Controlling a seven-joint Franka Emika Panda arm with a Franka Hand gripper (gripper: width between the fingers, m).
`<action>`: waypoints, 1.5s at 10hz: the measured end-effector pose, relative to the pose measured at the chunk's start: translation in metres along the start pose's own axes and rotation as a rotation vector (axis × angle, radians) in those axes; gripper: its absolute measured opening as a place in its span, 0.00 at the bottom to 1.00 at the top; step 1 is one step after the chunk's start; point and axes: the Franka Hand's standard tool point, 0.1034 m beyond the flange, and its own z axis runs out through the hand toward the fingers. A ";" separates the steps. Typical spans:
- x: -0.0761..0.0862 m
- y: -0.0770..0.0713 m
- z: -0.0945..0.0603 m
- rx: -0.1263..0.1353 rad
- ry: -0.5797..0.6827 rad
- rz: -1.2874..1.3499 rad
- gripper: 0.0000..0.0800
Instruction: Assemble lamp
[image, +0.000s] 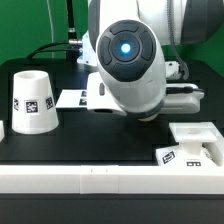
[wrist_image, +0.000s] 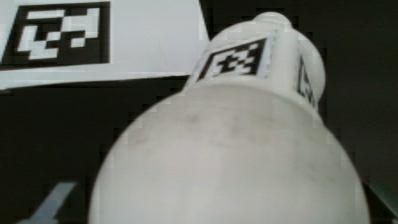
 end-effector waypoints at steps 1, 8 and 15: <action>0.000 -0.003 0.000 -0.004 0.002 -0.005 0.72; -0.014 -0.073 -0.077 -0.128 0.055 -0.136 0.72; 0.000 -0.094 -0.121 -0.113 0.319 -0.188 0.72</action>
Offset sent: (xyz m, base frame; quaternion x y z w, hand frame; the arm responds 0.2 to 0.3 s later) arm 0.0289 0.0164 0.0245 -0.0865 0.0012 -0.0571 0.9946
